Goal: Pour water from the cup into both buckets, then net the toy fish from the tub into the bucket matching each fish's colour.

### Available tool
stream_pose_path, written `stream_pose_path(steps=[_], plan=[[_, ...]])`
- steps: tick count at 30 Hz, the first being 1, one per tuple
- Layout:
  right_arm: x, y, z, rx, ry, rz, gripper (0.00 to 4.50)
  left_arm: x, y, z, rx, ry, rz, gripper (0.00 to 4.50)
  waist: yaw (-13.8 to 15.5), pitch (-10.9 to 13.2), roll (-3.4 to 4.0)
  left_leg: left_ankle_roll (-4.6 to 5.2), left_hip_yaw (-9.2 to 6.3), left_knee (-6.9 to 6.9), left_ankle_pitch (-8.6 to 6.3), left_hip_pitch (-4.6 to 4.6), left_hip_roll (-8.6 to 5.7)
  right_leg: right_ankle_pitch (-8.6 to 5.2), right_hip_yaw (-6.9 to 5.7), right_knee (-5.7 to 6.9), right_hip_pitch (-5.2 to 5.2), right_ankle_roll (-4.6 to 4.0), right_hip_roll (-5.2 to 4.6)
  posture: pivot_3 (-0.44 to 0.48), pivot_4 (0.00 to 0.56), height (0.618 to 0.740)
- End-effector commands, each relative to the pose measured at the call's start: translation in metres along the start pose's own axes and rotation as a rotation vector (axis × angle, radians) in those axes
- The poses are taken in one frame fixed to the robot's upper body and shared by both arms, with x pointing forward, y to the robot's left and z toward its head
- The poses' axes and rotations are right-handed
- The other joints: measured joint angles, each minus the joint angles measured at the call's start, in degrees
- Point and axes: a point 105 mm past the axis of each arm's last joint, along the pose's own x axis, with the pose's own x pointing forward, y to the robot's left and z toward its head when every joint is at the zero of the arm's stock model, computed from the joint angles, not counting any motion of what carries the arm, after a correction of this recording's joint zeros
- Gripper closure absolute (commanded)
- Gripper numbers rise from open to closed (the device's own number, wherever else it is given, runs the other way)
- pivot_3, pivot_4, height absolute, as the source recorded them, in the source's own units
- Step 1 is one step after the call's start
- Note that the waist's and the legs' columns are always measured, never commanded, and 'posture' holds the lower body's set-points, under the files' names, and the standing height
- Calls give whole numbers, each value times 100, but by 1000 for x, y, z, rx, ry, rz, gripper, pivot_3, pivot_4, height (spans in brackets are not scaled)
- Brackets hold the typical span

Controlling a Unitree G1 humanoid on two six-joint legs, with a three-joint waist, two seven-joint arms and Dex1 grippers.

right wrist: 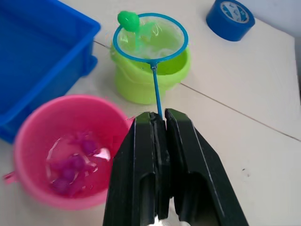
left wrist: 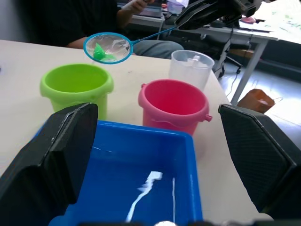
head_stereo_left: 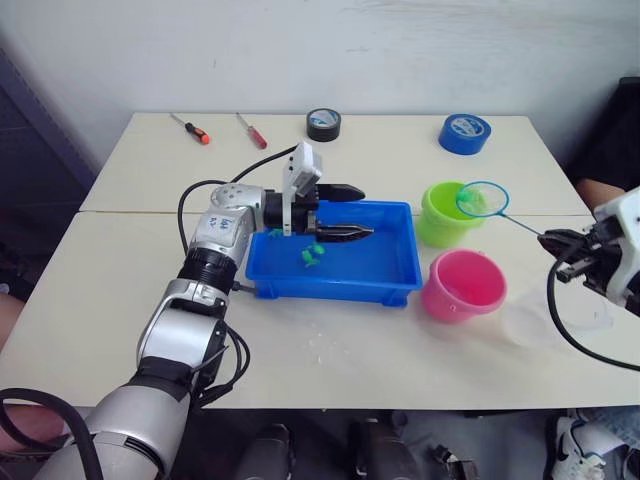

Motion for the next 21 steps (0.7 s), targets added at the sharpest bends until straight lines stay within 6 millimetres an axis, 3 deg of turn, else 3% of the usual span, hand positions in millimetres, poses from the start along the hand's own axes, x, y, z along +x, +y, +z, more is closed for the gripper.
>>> stream_pose_path(steps=[1, 7, 12, 16, 18, 21], plan=[[13, -19, 12, -129, -22, -96, 4500, -1, 4, 11, 53, -15, 21, 53, -3, 0, 0, -11, 1, 0, 6, -2, 0, 0, 0, 1, -3, 0, 0, 0, 150, 736], [33, -26, 17, -646, 8, -134, 4500, -6, 5, 9, 63, -12, 41, 53, -11, 0, 1, -13, 8, 3, 8, -11, -1, 0, 2, 2, -14, 0, 0, 0, 150, 736], [43, -24, 16, -1142, 18, -104, 4500, -10, 5, 9, 62, -10, 51, 53, -26, 0, 2, -20, 21, 5, 12, -11, -2, 0, 2, 4, -19, 0, 1, 0, 150, 736], [44, -26, 23, -1440, 4, -111, 4500, -11, 5, 9, 62, -11, 55, 53, -27, 0, 2, -23, 31, 5, 13, -9, 0, 0, 2, 8, -22, 0, 2, 0, 150, 736], [45, -25, 29, -1514, -27, -116, 4500, -11, 6, 9, 62, -10, 58, 53, -27, 1, 3, -23, 35, 5, 14, -9, -1, 0, 3, 9, -25, 0, 2, 0, 150, 736], [43, -29, 39, -1438, -65, -142, 4500, -16, 8, 7, 65, 5, 73, 53, -30, 1, 3, -25, 37, 4, 15, -8, 0, 0, 3, 8, -25, 0, 3, 0, 150, 736]])
